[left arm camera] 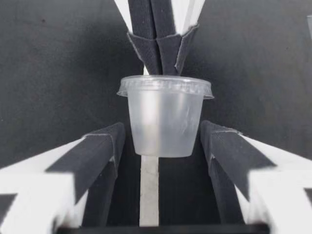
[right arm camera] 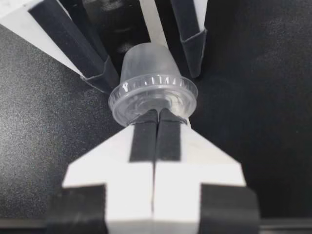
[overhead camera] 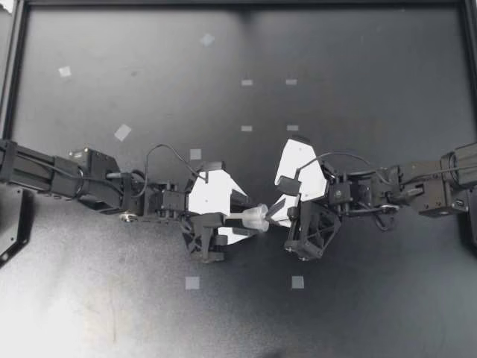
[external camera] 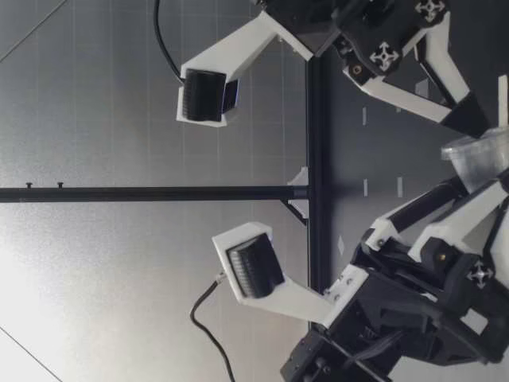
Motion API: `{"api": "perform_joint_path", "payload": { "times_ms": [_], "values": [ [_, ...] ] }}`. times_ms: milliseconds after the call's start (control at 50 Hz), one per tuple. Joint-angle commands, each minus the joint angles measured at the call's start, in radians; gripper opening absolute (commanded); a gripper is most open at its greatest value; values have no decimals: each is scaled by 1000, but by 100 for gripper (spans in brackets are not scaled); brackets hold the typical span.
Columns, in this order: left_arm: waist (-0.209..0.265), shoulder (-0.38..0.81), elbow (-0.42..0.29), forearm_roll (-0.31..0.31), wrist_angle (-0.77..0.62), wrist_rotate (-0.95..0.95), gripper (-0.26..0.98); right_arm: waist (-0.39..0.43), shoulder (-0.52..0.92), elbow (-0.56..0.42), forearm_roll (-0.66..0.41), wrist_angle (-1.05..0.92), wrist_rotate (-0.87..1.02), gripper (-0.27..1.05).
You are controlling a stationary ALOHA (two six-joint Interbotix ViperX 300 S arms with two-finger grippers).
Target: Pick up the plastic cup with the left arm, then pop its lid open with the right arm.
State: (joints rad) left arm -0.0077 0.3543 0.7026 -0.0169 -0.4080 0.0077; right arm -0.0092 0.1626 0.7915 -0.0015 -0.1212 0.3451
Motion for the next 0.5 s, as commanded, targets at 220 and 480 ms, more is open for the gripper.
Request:
{"api": "perform_joint_path", "payload": {
  "times_ms": [220,480],
  "values": [
    [-2,-52,-11,0,11,3,22,3,-28,-14,-3,-9,2,-14],
    [-2,-219,44,0,-72,28,15,3,-261,25,-2,94,17,-3]
  ]
}}
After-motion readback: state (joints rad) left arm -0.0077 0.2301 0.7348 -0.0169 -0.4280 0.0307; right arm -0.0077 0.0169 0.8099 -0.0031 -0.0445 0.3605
